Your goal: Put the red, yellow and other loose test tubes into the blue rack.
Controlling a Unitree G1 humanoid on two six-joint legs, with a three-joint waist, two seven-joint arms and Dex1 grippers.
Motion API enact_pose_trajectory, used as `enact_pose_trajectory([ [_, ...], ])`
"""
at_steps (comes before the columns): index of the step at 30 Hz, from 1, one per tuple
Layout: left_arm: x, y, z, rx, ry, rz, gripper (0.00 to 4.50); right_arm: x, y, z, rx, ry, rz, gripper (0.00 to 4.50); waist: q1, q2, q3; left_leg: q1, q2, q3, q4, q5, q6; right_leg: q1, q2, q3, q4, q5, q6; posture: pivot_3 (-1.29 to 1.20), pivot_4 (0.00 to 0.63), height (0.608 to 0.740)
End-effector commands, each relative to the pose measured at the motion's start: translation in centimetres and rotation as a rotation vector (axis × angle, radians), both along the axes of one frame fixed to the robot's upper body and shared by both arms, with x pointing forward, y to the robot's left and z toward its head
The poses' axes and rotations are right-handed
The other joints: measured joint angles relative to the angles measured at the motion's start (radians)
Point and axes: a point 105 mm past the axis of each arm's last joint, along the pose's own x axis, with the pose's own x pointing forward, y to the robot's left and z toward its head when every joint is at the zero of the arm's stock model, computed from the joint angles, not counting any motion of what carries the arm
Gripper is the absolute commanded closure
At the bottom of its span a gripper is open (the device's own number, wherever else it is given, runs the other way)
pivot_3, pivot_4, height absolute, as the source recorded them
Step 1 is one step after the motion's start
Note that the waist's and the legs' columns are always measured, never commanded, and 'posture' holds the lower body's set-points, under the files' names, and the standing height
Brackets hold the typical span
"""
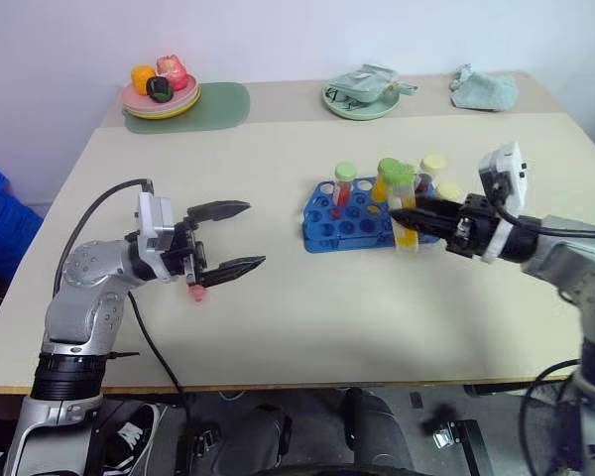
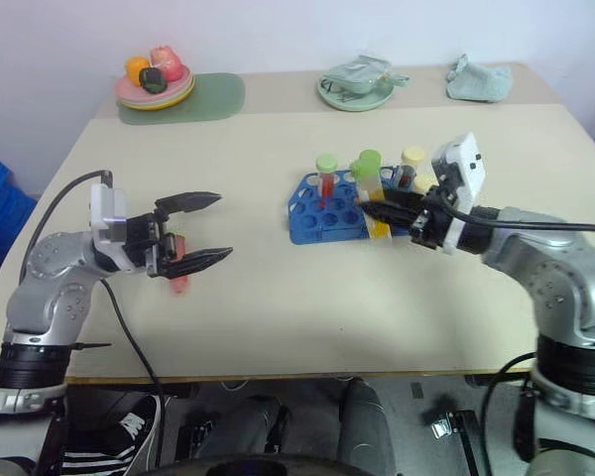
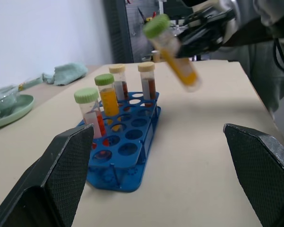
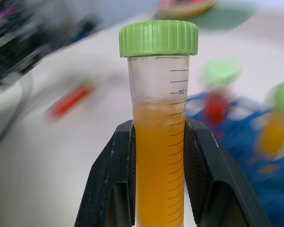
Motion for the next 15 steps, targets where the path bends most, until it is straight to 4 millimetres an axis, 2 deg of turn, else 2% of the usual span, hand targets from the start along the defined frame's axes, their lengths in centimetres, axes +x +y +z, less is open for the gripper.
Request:
enact_pose_trajectory([
  [1, 0.2, 0.6, 1.3, -0.015, -0.056, 0.035, 0.00, 1.3, 0.2, -0.6, 0.065, -0.182, -0.184, 3.74, -0.002, -0.002, -0.001, 0.001, 0.001, 0.000, 0.000, 0.000, 0.000, 0.000, 0.001, 0.000, 0.000, 0.000, 0.000, 0.00, 0.150, 0.740],
  [3, 0.3, 0.7, 1.1, -0.016, -0.049, 0.042, 0.00, 1.7, 0.7, -0.9, 0.124, -0.213, -0.240, 3.74, -0.004, -0.001, -0.001, 0.001, 0.000, 0.000, 0.000, 0.000, 0.000, 0.000, 0.001, 0.000, 0.001, 0.000, 0.000, 0.00, 0.150, 0.740],
  [6, 0.3, 0.6, 1.0, -0.012, -0.042, 0.036, 0.00, 2.2, 1.5, -1.6, 0.060, -0.319, -0.286, 3.74, -0.008, 0.000, 0.000, 0.001, 0.000, 0.001, 0.000, 0.000, 0.000, 0.000, 0.001, 0.000, 0.001, 0.000, -0.001, 0.00, 0.150, 0.740],
  [9, 0.7, 0.6, 1.0, -0.007, -0.044, 0.033, 0.00, 3.0, 1.8, -2.1, 0.111, -0.335, -0.330, 3.74, -0.010, -0.001, -0.001, 0.002, 0.000, 0.001, -0.001, 0.000, 0.000, 0.000, 0.001, 0.000, 0.001, 0.000, -0.001, 0.00, 0.150, 0.740],
  [15, 1.0, 0.7, 1.5, -0.002, -0.050, 0.023, 0.00, 4.4, 2.1, -3.8, 0.105, -0.362, -0.410, 3.74, -0.029, 0.000, -0.001, 0.002, 0.000, 0.000, -0.001, 0.000, -0.001, 0.001, 0.001, 0.000, 0.001, 0.000, -0.001, 0.00, 0.150, 0.740],
])
